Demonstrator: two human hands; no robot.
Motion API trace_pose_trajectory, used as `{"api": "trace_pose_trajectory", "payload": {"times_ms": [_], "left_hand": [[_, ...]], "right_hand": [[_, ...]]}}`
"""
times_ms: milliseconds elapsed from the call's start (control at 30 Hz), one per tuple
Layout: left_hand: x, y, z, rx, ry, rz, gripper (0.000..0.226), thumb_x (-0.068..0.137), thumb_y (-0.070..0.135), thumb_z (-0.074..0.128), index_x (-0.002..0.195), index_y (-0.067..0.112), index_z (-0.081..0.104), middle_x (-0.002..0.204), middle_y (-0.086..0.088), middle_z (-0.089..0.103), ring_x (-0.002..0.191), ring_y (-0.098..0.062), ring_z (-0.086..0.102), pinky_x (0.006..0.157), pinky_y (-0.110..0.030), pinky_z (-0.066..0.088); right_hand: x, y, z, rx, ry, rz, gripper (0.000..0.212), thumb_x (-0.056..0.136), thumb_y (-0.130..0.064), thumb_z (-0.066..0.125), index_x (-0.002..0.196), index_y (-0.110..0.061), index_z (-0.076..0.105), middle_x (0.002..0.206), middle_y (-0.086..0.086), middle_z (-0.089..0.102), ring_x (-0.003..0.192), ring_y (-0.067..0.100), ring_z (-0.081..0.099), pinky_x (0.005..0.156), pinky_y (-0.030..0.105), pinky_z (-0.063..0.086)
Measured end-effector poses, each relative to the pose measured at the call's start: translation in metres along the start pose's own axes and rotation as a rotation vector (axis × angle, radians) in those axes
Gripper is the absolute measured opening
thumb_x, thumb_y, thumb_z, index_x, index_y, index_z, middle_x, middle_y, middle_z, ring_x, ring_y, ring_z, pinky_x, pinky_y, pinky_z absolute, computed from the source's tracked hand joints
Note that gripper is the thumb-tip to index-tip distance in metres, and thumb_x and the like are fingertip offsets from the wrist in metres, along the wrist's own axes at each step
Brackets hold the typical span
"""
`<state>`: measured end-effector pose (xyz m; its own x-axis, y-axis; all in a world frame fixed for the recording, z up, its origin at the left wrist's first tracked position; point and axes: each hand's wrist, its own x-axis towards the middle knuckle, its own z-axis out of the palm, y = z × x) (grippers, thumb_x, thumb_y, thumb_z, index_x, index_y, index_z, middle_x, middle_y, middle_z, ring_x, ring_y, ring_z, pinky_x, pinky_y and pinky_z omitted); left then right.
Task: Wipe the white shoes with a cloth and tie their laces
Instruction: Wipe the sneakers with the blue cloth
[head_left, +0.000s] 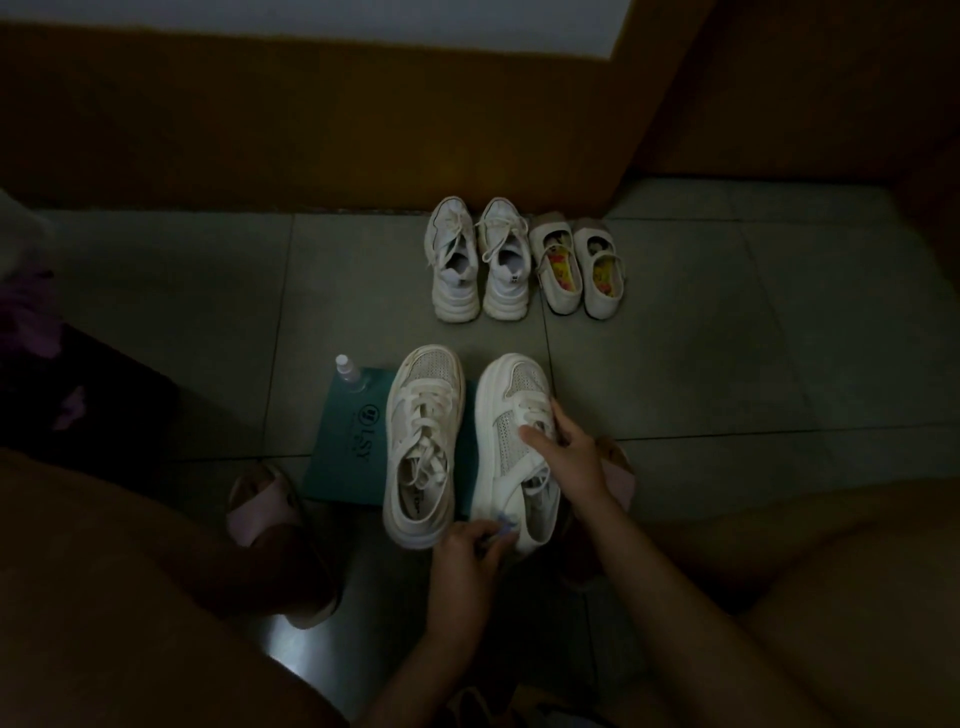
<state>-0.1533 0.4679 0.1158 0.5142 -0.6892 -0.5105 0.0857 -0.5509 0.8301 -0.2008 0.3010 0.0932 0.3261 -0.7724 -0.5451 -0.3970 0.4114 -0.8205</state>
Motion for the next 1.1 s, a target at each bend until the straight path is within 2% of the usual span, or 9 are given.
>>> {"api": "trace_pose_trajectory", "payload": {"times_ms": [133, 333, 500, 700, 767, 867, 933, 1000, 1100], "left_hand": [[-0.006, -0.006, -0.014, 0.015, -0.134, -0.151, 0.011, 0.088, 0.021, 0.062, 0.080, 0.027, 0.067, 0.080, 0.007, 0.069, 0.081, -0.009, 0.066, 0.070, -0.017, 0.051], [0.005, 0.005, -0.042, -0.047, -0.015, -0.228, 0.009, 0.088, 0.017, 0.062, 0.088, 0.013, 0.070, 0.070, 0.005, 0.065, 0.064, -0.003, 0.059, 0.050, -0.004, 0.041], [0.014, 0.040, -0.070, -0.485, -0.134, -0.306, 0.011, 0.088, 0.014, 0.061, 0.088, 0.008, 0.070, 0.078, -0.007, 0.071, 0.068, -0.014, 0.068, 0.059, -0.024, 0.056], [0.040, 0.051, -0.083, -0.531, 0.108, -0.200, 0.014, 0.088, 0.016, 0.060, 0.080, 0.010, 0.068, 0.070, -0.006, 0.068, 0.061, -0.016, 0.061, 0.055, -0.024, 0.050], [0.045, 0.048, -0.084, -0.567, 0.153, -0.209, 0.016, 0.090, 0.016, 0.058, 0.077, 0.011, 0.068, 0.068, -0.005, 0.068, 0.067, -0.019, 0.061, 0.059, -0.026, 0.051], [0.049, 0.045, -0.081, -0.651, 0.139, -0.247, 0.015, 0.093, 0.014, 0.053, 0.085, 0.008, 0.065, 0.083, -0.015, 0.066, 0.073, -0.023, 0.062, 0.054, -0.021, 0.053], [0.052, 0.043, -0.079, -0.720, 0.124, -0.254, 0.013, 0.093, 0.014, 0.052, 0.091, 0.009, 0.064, 0.091, -0.015, 0.067, 0.075, -0.021, 0.066, 0.058, -0.023, 0.055], [0.053, 0.044, -0.077, -0.751, 0.131, -0.234, 0.013, 0.093, 0.012, 0.051, 0.099, 0.010, 0.063, 0.088, -0.010, 0.069, 0.070, -0.017, 0.068, 0.065, -0.028, 0.055], [0.054, 0.047, -0.076, -0.758, 0.150, -0.232, 0.013, 0.094, 0.011, 0.051, 0.101, 0.018, 0.059, 0.083, -0.008, 0.069, 0.068, -0.019, 0.066, 0.069, -0.032, 0.049]], "right_hand": [[-0.001, -0.002, 0.002, -0.030, -0.007, 0.007, 0.069, 0.078, -0.020, 0.074, 0.140, -0.020, 0.042, 0.128, 0.003, 0.059, 0.111, 0.017, 0.059, 0.097, 0.037, 0.050], [-0.002, -0.004, 0.003, -0.007, 0.007, 0.015, 0.068, 0.079, -0.022, 0.073, 0.140, -0.021, 0.042, 0.129, 0.004, 0.058, 0.110, 0.018, 0.059, 0.092, 0.033, 0.051], [-0.006, -0.005, 0.017, -0.091, 0.011, -0.013, 0.071, 0.080, -0.021, 0.072, 0.142, -0.018, 0.038, 0.132, 0.002, 0.054, 0.116, 0.018, 0.054, 0.096, 0.032, 0.047], [-0.006, -0.003, 0.026, -0.206, 0.007, -0.024, 0.073, 0.082, -0.029, 0.070, 0.144, -0.021, 0.034, 0.144, 0.004, 0.044, 0.130, 0.020, 0.044, 0.103, 0.029, 0.039], [-0.009, -0.005, 0.027, -0.246, 0.029, -0.045, 0.066, 0.085, -0.034, 0.066, 0.143, -0.022, 0.037, 0.149, 0.003, 0.037, 0.135, 0.019, 0.037, 0.108, 0.030, 0.034], [-0.021, -0.014, 0.032, -0.268, 0.119, -0.219, 0.048, 0.087, -0.035, 0.061, 0.132, -0.024, 0.052, 0.148, 0.000, 0.035, 0.135, 0.015, 0.035, 0.112, 0.038, 0.034], [-0.037, -0.029, 0.040, -0.143, 0.029, -0.259, 0.038, 0.089, -0.027, 0.061, 0.127, -0.024, 0.057, 0.136, -0.004, 0.044, 0.124, 0.009, 0.045, 0.105, 0.028, 0.041], [-0.054, -0.042, 0.053, -0.038, -0.186, -0.198, 0.038, 0.090, -0.024, 0.059, 0.128, -0.027, 0.054, 0.121, -0.011, 0.055, 0.109, -0.002, 0.052, 0.091, 0.016, 0.045], [-0.066, -0.042, 0.068, -0.006, -0.344, -0.180, 0.042, 0.088, -0.017, 0.062, 0.128, -0.028, 0.053, 0.118, -0.013, 0.059, 0.102, -0.009, 0.055, 0.084, 0.011, 0.048]]}}
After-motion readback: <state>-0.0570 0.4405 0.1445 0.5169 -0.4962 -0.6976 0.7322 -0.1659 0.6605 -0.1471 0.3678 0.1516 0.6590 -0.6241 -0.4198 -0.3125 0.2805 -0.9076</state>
